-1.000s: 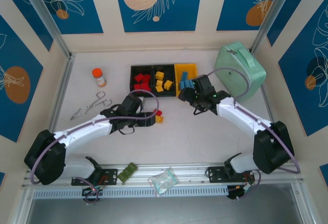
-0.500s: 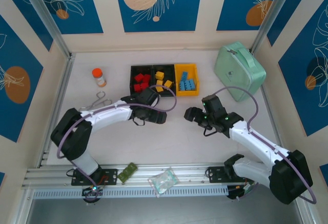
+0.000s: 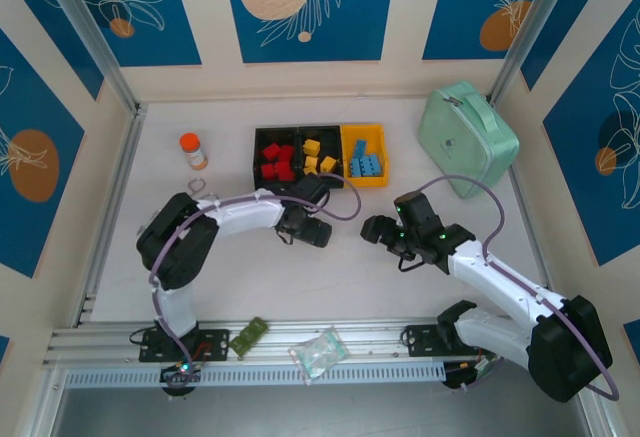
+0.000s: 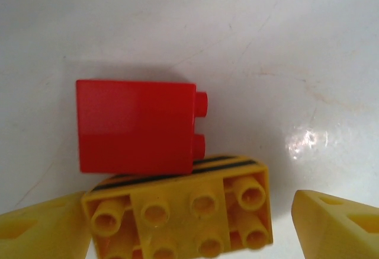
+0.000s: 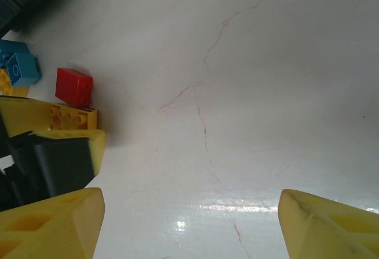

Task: Sort the legos into containers by color
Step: Pick up the lego from the center of the table.

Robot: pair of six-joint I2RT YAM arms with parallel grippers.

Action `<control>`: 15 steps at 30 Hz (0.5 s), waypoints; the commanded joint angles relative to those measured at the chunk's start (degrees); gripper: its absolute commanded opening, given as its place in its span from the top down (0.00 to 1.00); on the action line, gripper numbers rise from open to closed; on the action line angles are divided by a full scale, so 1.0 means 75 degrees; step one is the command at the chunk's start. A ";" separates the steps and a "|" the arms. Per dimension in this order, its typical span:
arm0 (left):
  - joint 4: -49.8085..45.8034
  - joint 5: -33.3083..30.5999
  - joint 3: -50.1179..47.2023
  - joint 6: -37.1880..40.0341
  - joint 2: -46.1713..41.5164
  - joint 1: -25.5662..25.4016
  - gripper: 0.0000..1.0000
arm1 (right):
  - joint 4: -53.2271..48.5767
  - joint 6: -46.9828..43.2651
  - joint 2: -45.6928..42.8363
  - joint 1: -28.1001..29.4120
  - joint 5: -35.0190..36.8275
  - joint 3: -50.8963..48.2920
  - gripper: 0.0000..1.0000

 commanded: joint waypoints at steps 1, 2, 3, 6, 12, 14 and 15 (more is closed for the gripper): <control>-0.0359 -0.0327 0.0319 0.0050 0.0249 -0.0075 0.20 | 0.0097 0.0172 -0.0009 0.0051 -0.0219 -0.0164 0.23; -0.0352 -0.0320 0.0331 0.0044 0.0248 -0.0075 0.22 | 0.0097 0.0189 -0.0024 0.0053 -0.0202 -0.0174 0.23; -0.0356 -0.0309 0.0343 0.0034 0.0227 -0.0075 0.25 | 0.0087 0.0201 -0.0036 0.0052 -0.0186 -0.0190 0.23; -0.0463 -0.0285 0.0366 -0.0029 0.0077 -0.0097 0.29 | 0.0079 0.0241 -0.0048 0.0052 -0.0155 -0.0247 0.24; -0.0645 -0.0185 0.0135 -0.0110 -0.0659 -0.0098 0.35 | 0.0133 0.0279 -0.0057 0.0069 -0.0182 -0.0271 0.24; -0.0735 -0.0184 0.0129 -0.0057 -0.0897 -0.0098 0.35 | 0.0107 0.0253 -0.0065 0.0080 -0.0181 -0.0227 0.24; -0.0793 -0.0179 0.0167 -0.0001 -0.0986 -0.0109 0.35 | 0.0082 0.0254 -0.0077 0.0100 -0.0160 -0.0212 0.24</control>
